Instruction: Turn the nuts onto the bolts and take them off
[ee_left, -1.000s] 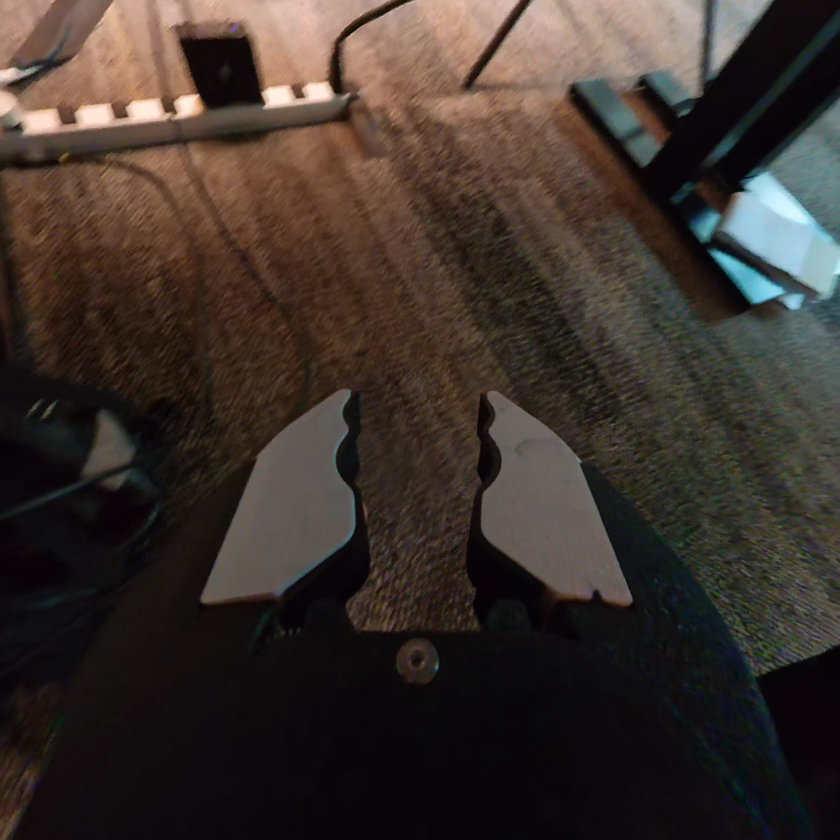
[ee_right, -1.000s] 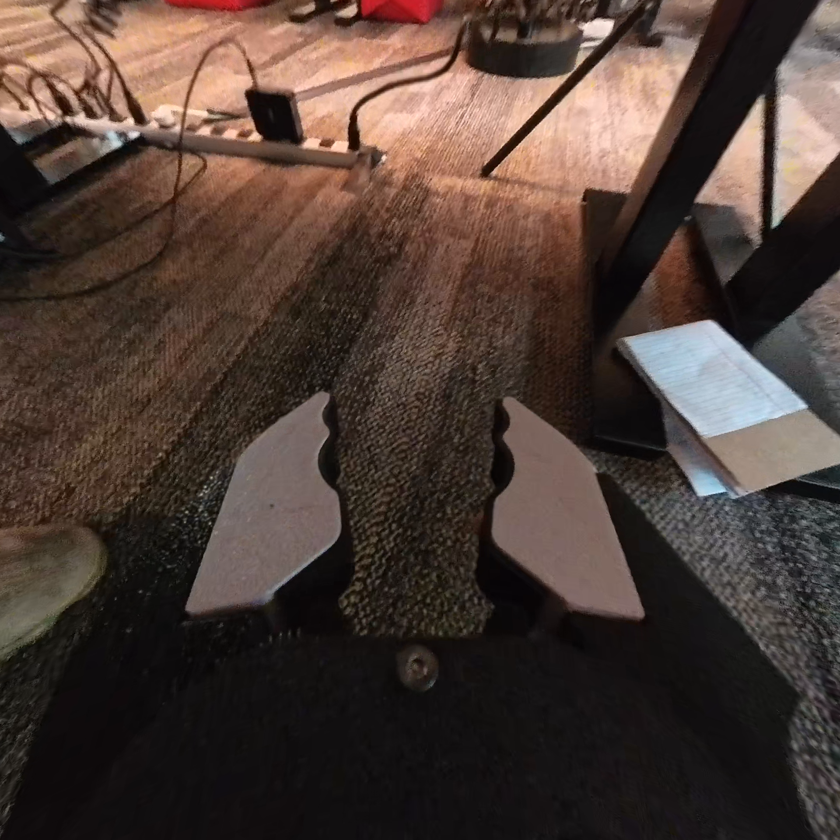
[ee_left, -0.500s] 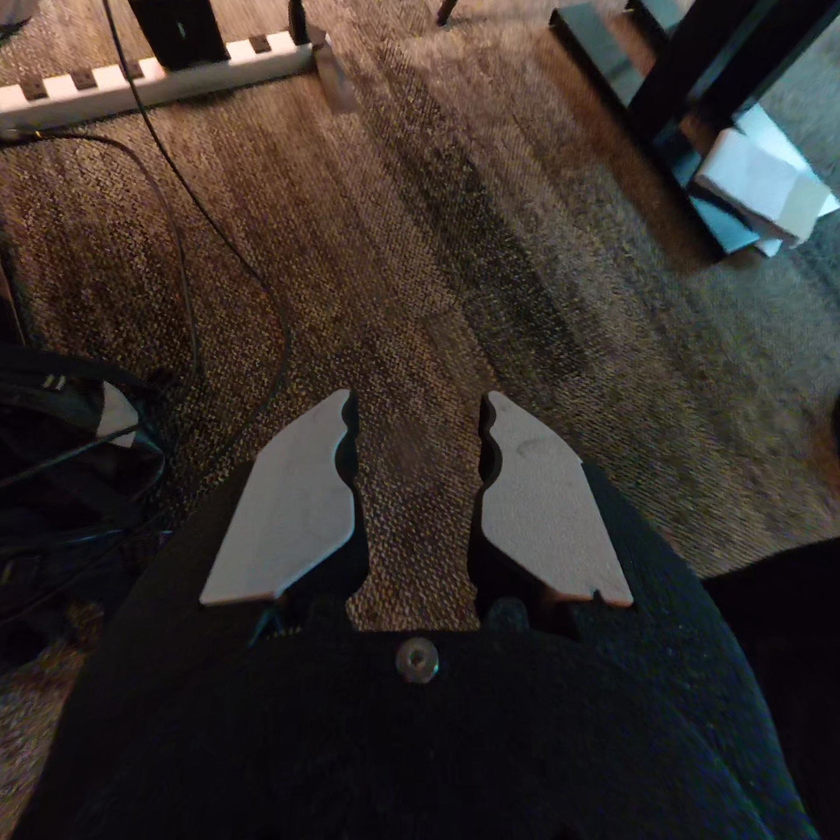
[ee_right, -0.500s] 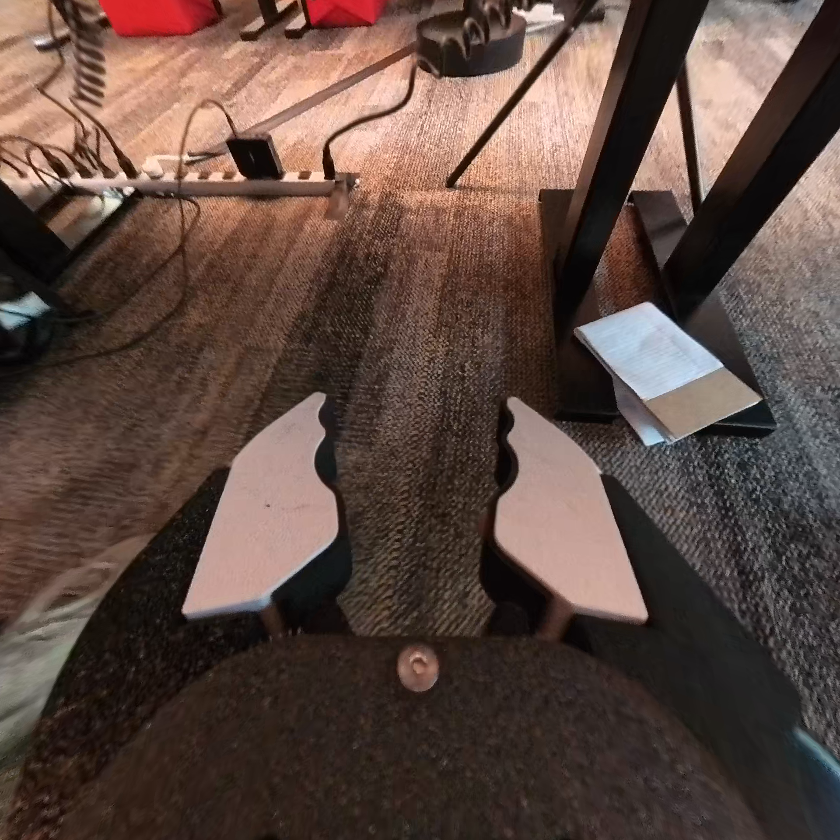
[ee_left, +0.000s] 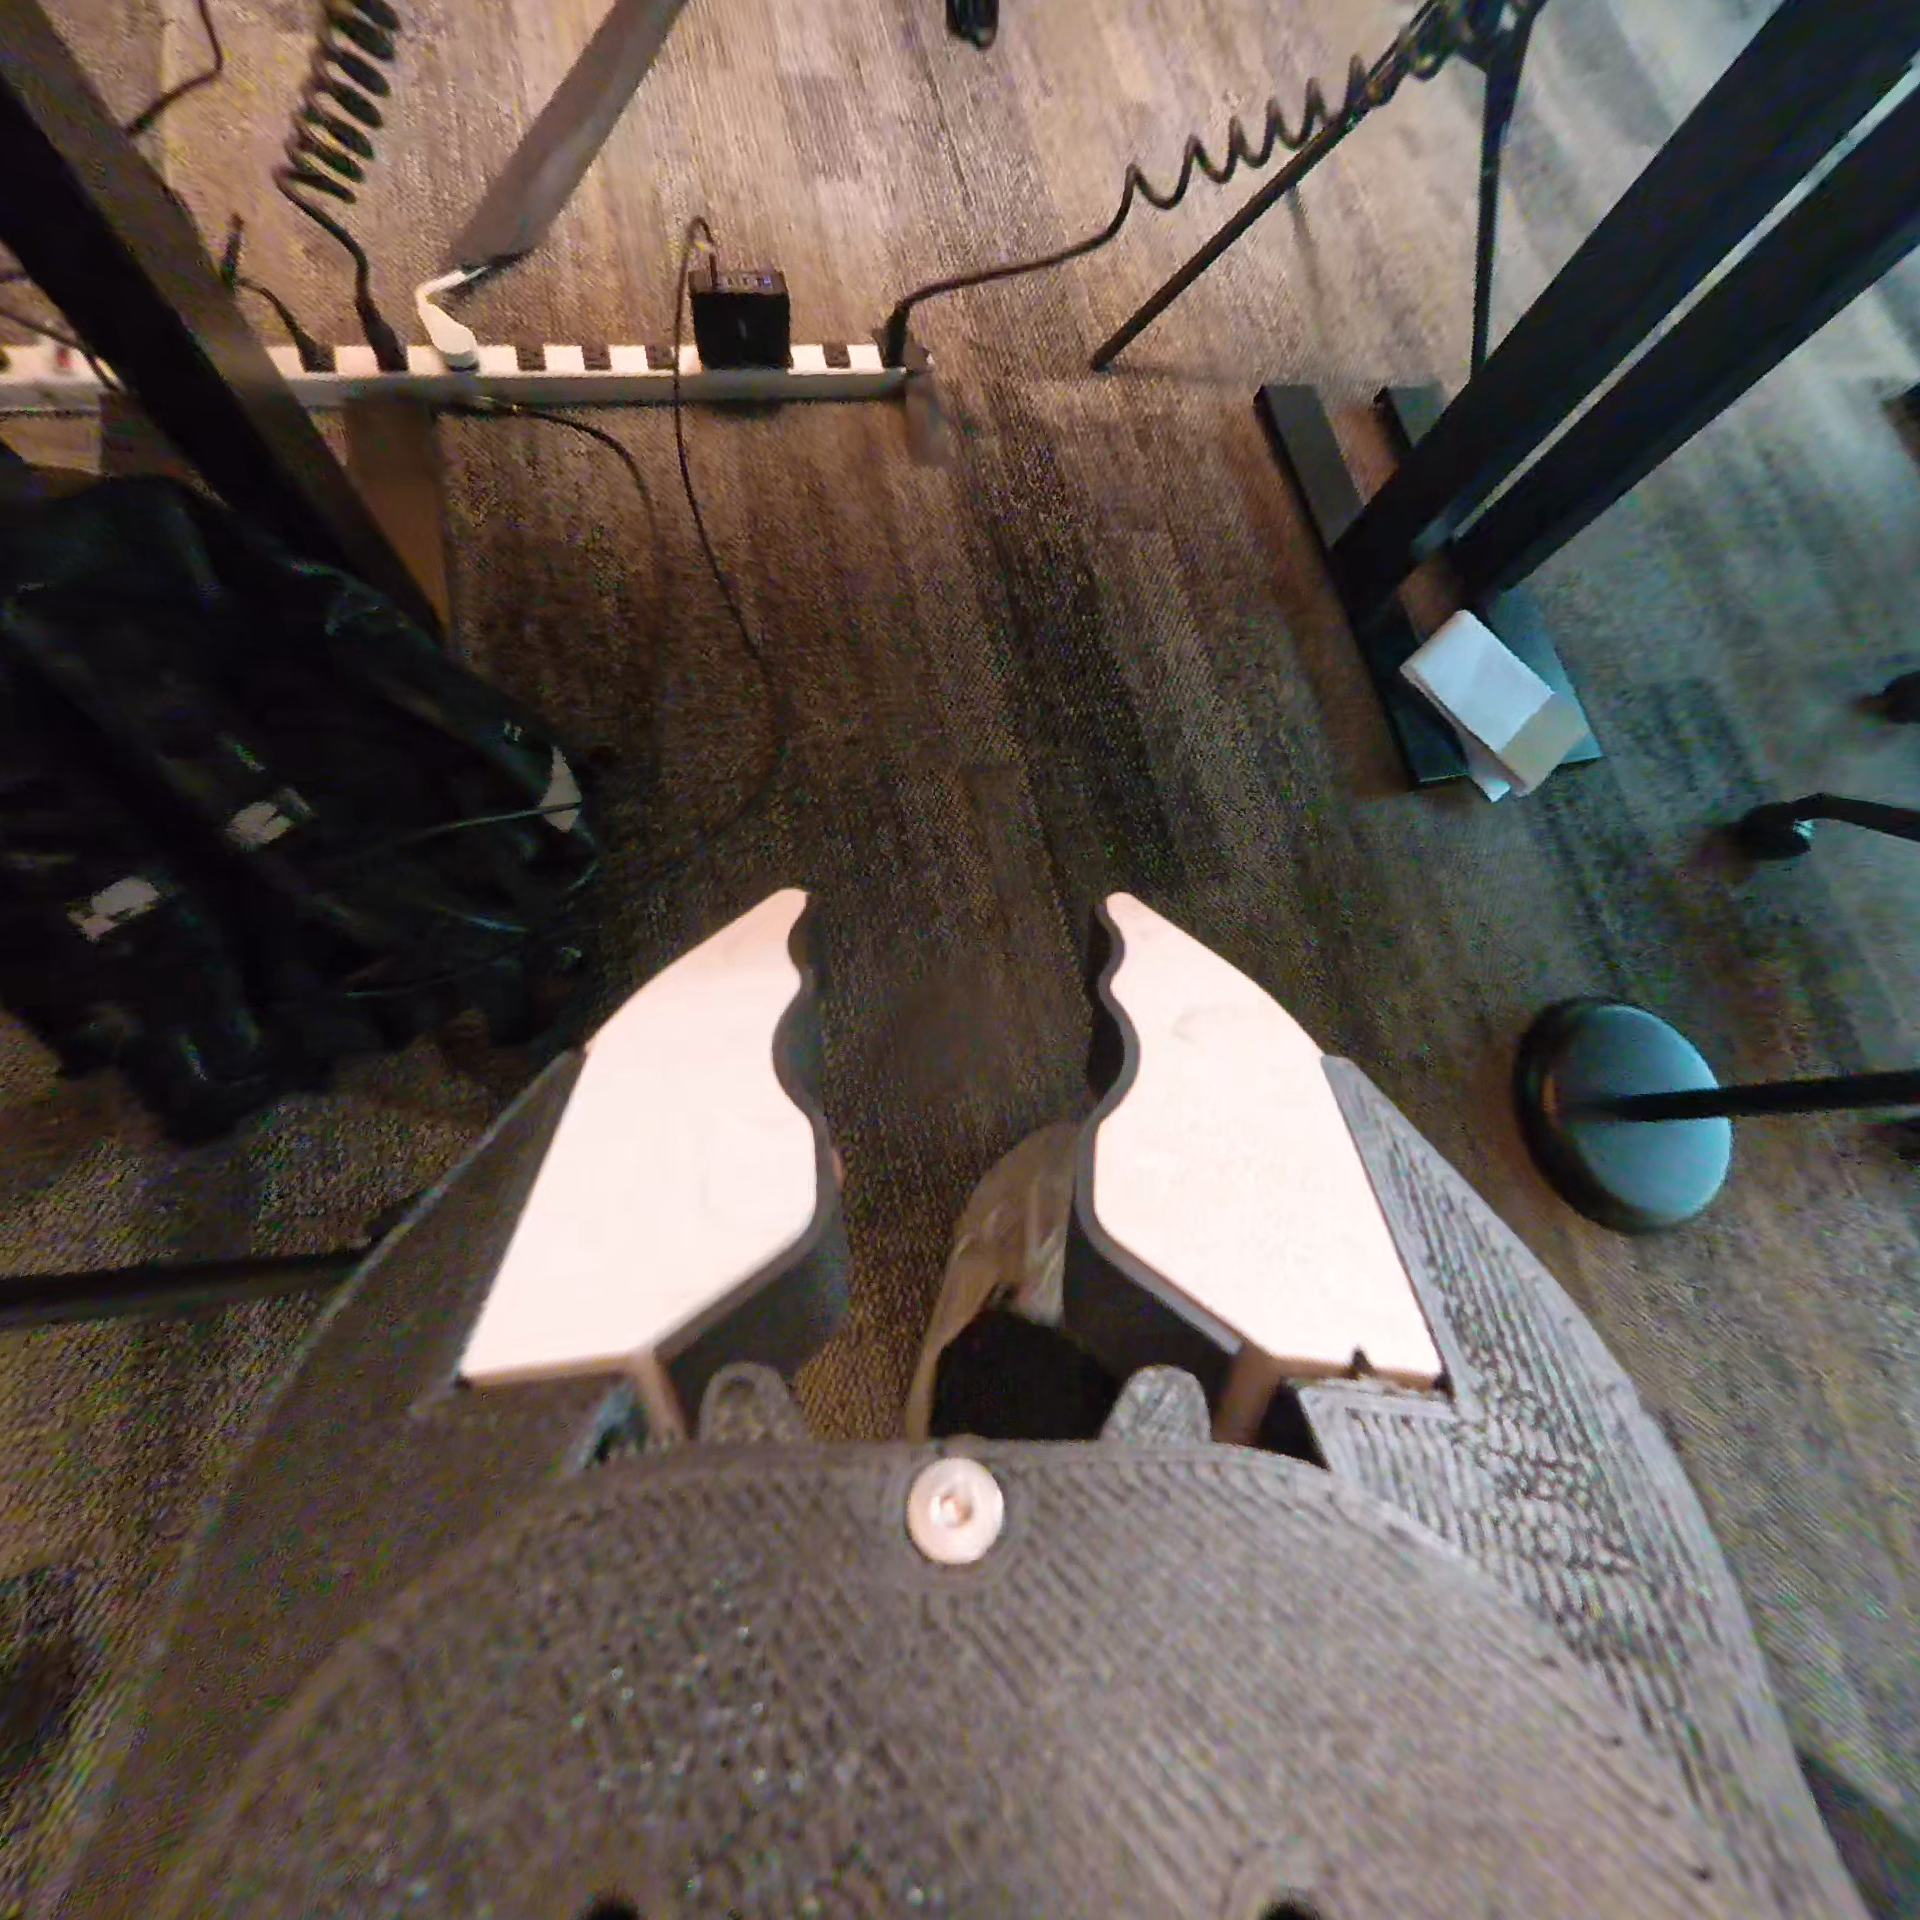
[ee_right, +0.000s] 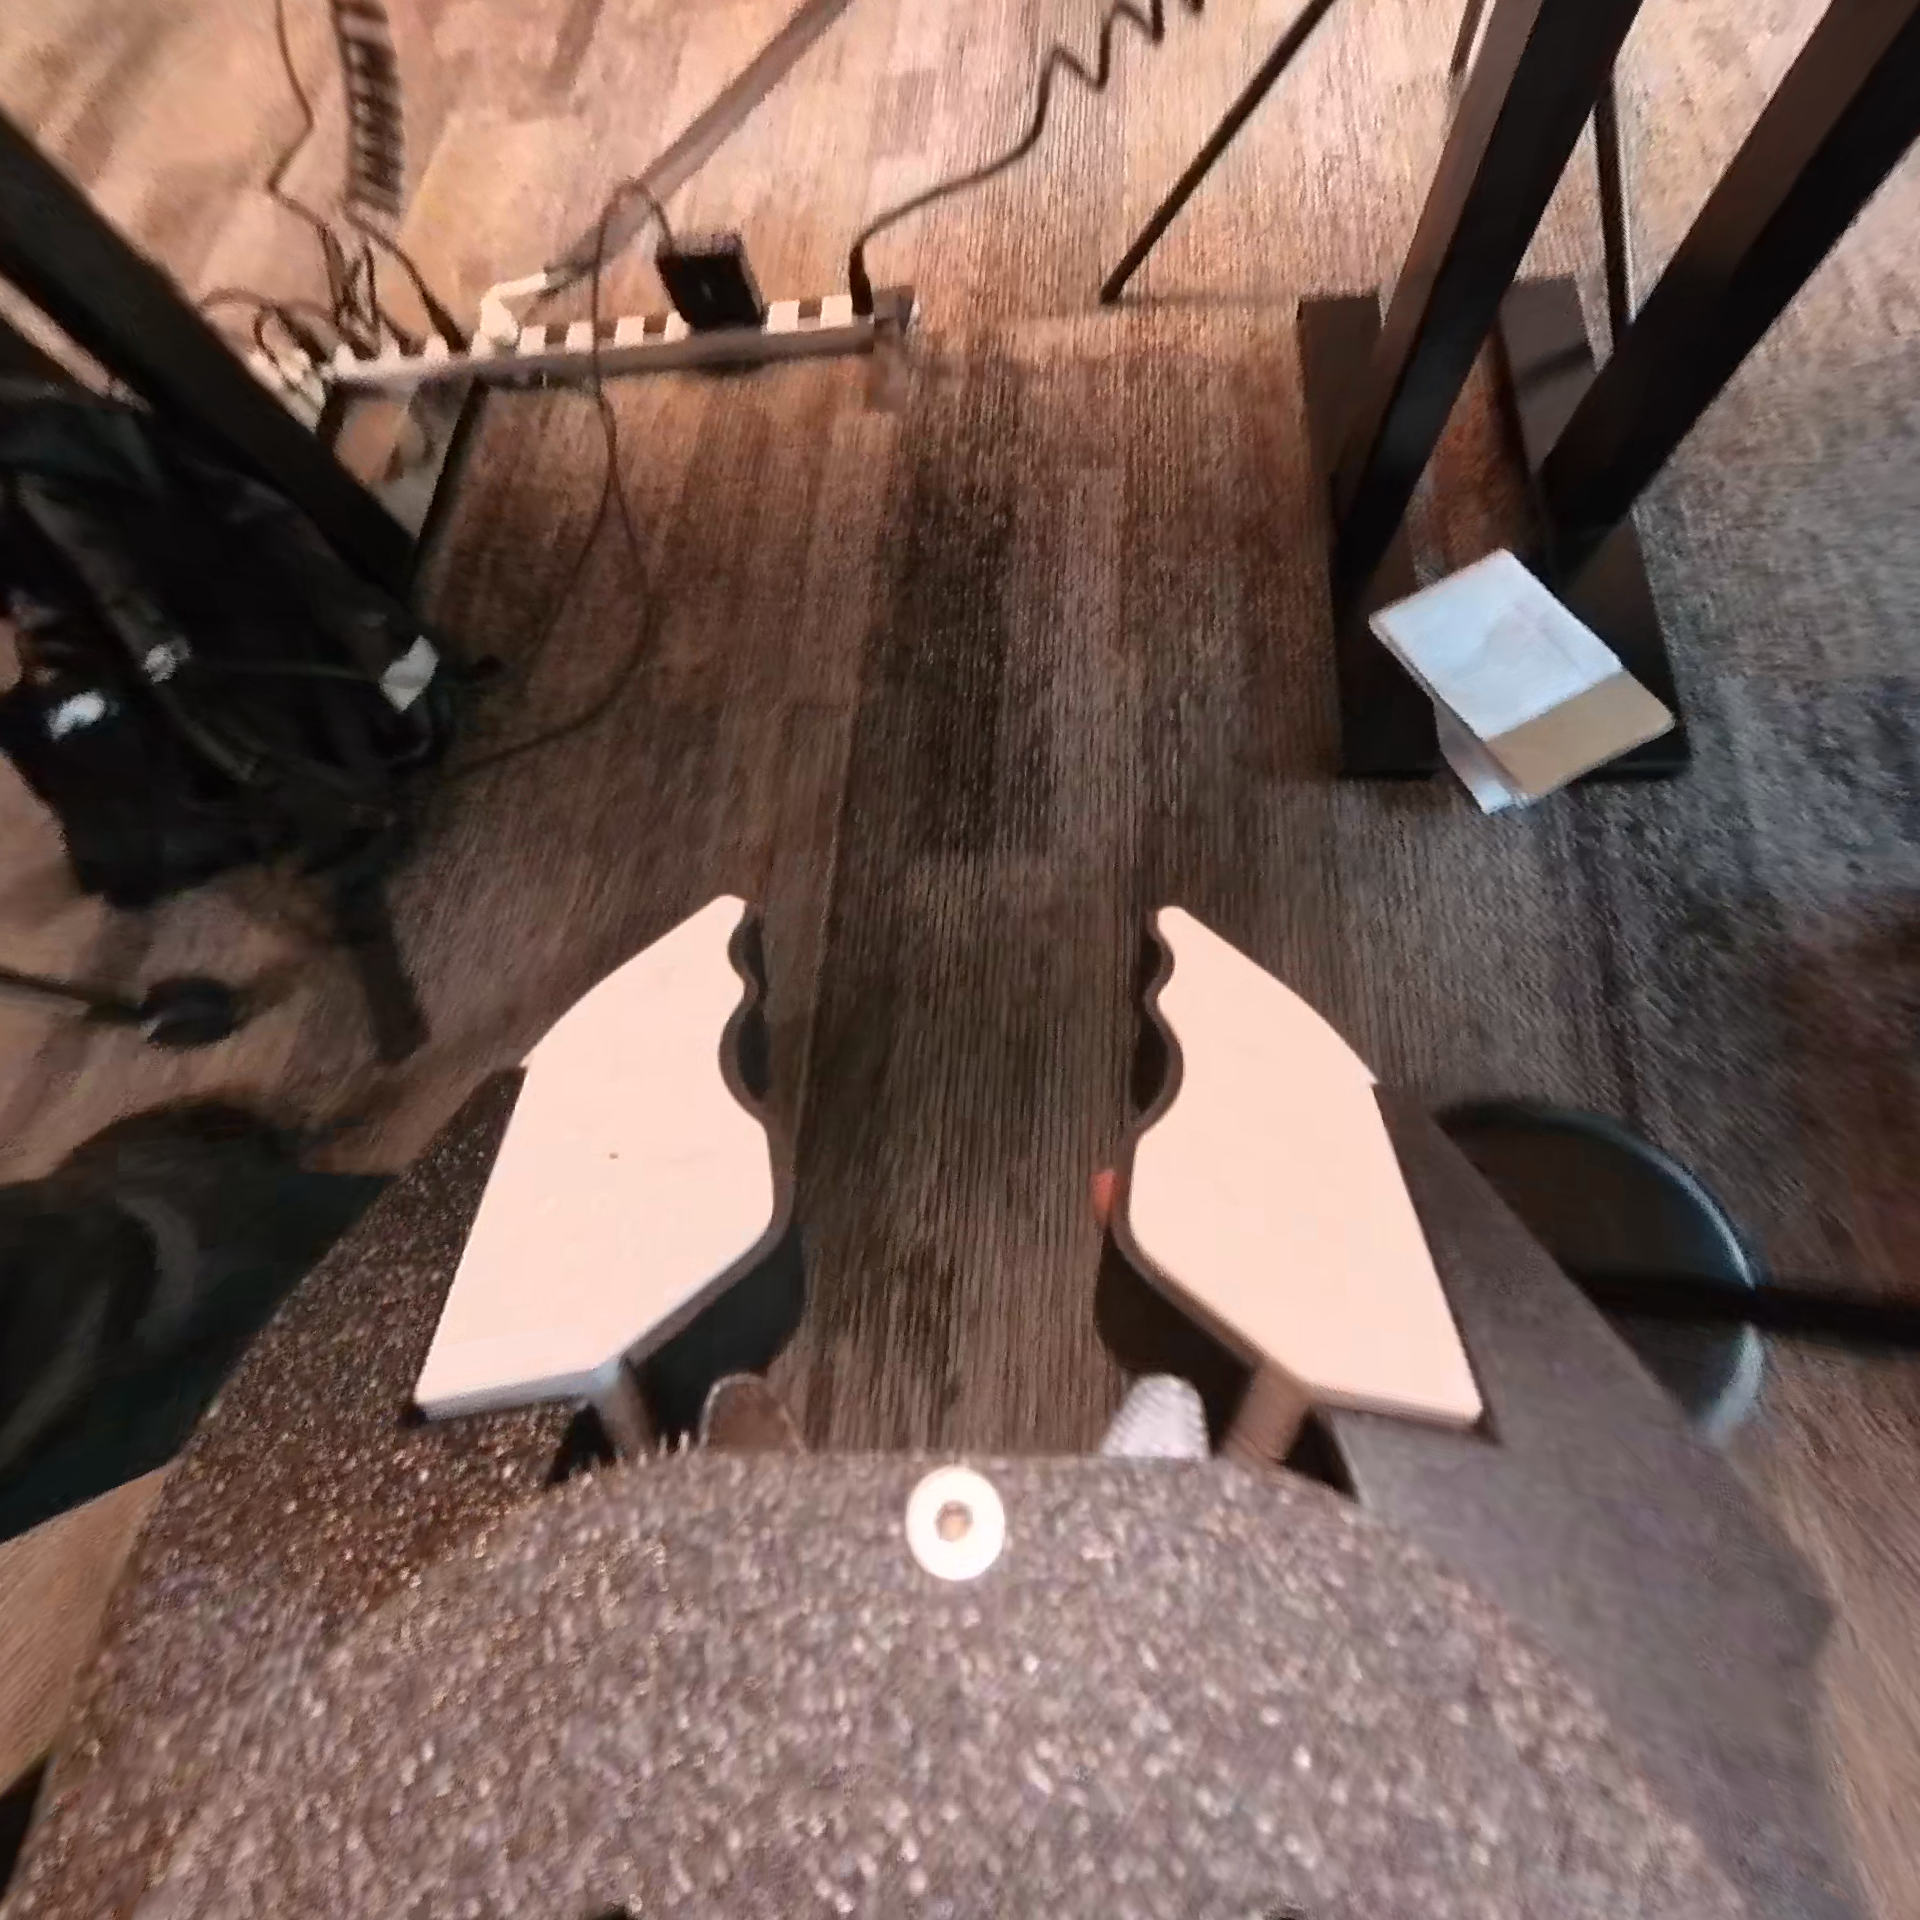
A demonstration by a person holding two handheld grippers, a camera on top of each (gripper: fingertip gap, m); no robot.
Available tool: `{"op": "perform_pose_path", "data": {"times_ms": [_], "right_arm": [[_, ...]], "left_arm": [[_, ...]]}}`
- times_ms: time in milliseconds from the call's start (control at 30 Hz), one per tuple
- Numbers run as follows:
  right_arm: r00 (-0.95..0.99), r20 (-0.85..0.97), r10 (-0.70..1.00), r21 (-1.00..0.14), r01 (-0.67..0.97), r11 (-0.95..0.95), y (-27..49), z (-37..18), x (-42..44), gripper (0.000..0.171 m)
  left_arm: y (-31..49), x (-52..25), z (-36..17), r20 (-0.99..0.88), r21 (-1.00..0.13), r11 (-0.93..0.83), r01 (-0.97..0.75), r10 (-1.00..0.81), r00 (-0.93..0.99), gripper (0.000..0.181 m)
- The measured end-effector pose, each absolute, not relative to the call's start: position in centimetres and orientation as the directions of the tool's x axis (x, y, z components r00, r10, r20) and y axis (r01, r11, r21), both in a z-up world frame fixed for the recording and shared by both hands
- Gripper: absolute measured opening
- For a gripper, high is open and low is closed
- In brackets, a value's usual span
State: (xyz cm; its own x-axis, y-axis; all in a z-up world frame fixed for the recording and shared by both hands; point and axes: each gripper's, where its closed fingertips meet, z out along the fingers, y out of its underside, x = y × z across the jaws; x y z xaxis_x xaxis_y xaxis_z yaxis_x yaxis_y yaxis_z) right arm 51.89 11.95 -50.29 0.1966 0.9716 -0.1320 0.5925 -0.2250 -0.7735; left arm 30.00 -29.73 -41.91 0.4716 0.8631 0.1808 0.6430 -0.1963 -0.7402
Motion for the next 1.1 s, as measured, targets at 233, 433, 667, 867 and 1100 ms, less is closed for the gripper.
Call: {"op": "perform_pose_path", "data": {"times_ms": [233, 433, 667, 867, 1100], "right_arm": [[0.291, -0.134, 0.947, -0.663, 0.685, -0.304, 6.1, -46.4, 61.7, 0.069], [0.410, -0.125, 0.903, -0.615, 0.683, -0.395, 0.3, -44.0, 67.8, 0.070], [0.553, -0.037, 0.833, -0.632, 0.632, -0.448, -5.9, -38.3, 74.6, 0.069], [0.670, 0.011, 0.743, -0.641, 0.575, -0.509, -10.6, -33.9, 80.7, 0.068], [0.693, 0.024, 0.721, -0.631, 0.570, -0.526, -14.4, -31.9, 83.0, 0.068]], "left_arm": [[-32.9, 34.7, -36.6, 0.183, -0.724, -0.233, 0.650, 0.843, 0.507, 0.049], [-34.0, 39.6, -36.2, 0.251, -0.694, -0.287, 0.660, 0.763, 0.596, 0.049], [-36.2, 45.6, -33.8, 0.368, -0.692, -0.298, 0.657, 0.638, 0.676, 0.047], [-37.2, 48.0, -33.2, 0.427, -0.696, -0.327, 0.639, 0.527, 0.734, 0.047], [-37.2, 49.5, -34.0, 0.423, -0.708, -0.357, 0.610, 0.477, 0.770, 0.047]]}}
